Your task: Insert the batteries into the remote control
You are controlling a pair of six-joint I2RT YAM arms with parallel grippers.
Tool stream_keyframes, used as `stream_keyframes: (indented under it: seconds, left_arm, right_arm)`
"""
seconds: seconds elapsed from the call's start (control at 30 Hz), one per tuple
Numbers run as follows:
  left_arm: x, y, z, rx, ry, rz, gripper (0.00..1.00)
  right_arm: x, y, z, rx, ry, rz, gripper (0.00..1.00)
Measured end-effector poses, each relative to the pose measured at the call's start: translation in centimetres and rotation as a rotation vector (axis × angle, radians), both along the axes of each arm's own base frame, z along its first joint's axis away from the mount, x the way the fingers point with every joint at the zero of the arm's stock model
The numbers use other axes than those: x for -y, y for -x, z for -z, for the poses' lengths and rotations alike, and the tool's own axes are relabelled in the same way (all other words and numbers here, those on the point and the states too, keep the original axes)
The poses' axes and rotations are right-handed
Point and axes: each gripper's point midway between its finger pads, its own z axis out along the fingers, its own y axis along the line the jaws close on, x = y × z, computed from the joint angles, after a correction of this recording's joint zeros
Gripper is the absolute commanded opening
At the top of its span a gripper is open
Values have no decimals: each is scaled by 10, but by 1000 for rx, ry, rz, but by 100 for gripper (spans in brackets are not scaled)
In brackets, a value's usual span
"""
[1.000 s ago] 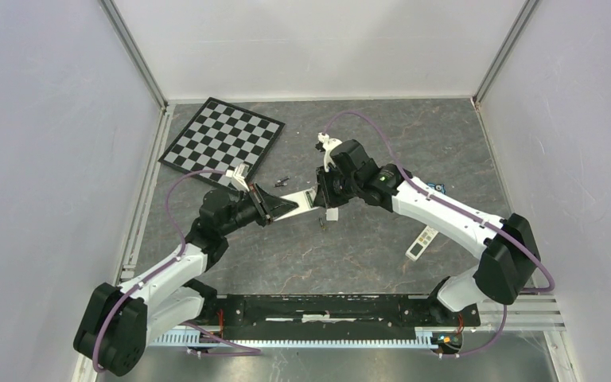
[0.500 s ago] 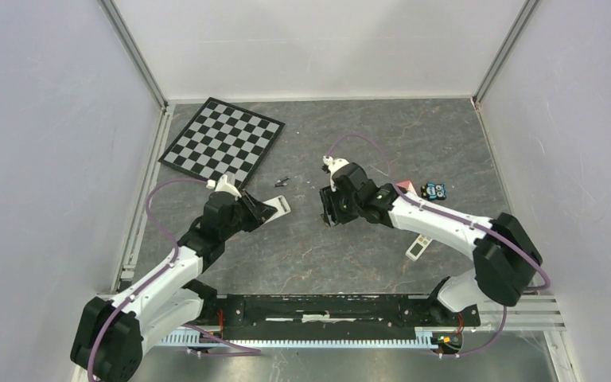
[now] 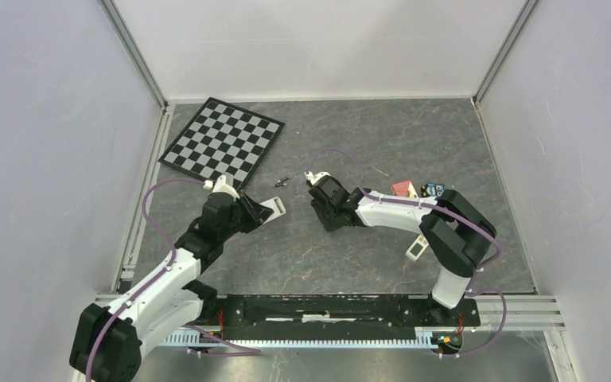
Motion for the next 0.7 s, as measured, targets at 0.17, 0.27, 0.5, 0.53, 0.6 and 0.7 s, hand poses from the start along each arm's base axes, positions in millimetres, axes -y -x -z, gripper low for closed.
stream_keyframes:
  seconds: [0.17,0.27,0.5,0.53,0.6,0.7]
  left_arm:
    - [-1,1,-1,1,-4,2,2]
    - [-1,2,-1,3,-8,5,2]
    - [-2,3,-1,4,-14,8,2]
    - [-2,3,-1,6,-14,9,2]
    - [-2,4,-3,10,-14,10,2]
    - [-1,4,-4,16,-14,20,2]
  right_arm:
    - [-4,-6,2,12,-2,6,34]
    - [-7,-10,2,20,-4,10,33]
    - [-14,-18,2,34,-14,43,10]
    - [-14,-18,2,34,-15,47,6]
    - [-15,-19,2,34,-17,56,2]
    - [-15,-20,2,34,-20,65,0]
